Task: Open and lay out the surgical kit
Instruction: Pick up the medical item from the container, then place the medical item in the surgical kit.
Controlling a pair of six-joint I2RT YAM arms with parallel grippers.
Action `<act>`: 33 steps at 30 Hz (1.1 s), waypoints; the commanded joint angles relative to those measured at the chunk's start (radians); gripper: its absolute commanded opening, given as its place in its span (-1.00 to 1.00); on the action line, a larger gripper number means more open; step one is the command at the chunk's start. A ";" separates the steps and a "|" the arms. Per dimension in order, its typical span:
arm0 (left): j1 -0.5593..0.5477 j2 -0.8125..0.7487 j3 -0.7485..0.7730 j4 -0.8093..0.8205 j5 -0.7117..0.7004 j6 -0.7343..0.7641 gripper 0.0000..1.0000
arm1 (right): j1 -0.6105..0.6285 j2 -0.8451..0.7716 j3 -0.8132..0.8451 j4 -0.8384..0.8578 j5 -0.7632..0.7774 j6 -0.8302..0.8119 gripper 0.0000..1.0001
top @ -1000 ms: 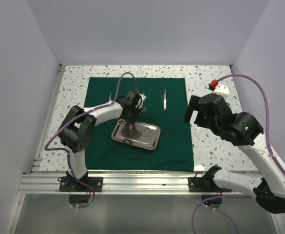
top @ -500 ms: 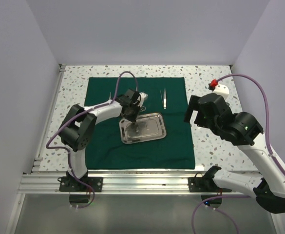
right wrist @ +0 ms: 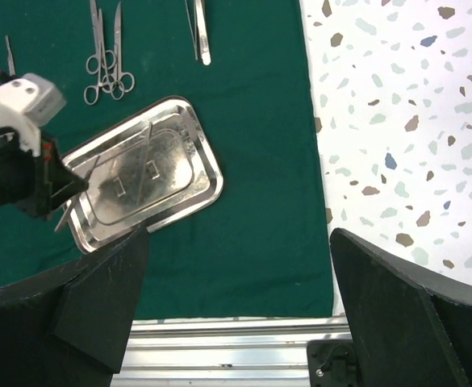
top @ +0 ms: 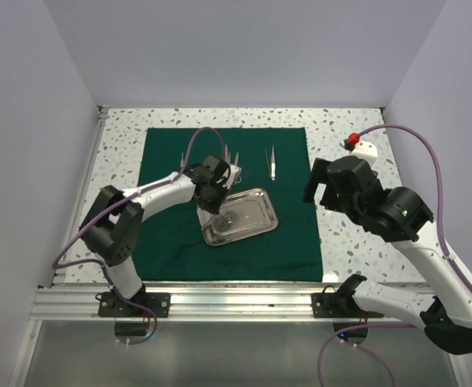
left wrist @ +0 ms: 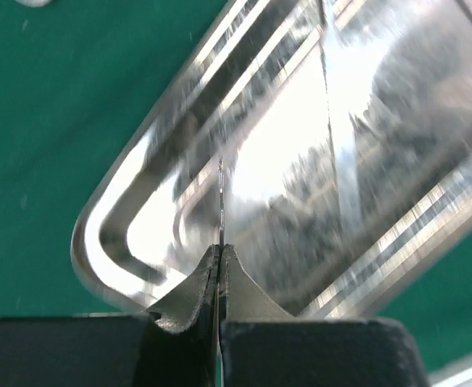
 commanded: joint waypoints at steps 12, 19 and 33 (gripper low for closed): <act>0.248 -0.065 0.281 -0.124 -0.273 -0.049 -1.00 | 0.001 -0.004 -0.028 0.091 -0.027 -0.044 0.97; 0.342 0.228 0.498 -0.109 -0.302 -0.078 -1.00 | 0.001 -0.056 -0.025 0.023 -0.021 -0.046 0.97; 0.247 0.172 0.545 -0.166 -0.333 -0.162 0.29 | 0.001 -0.169 -0.103 -0.054 0.000 0.010 0.97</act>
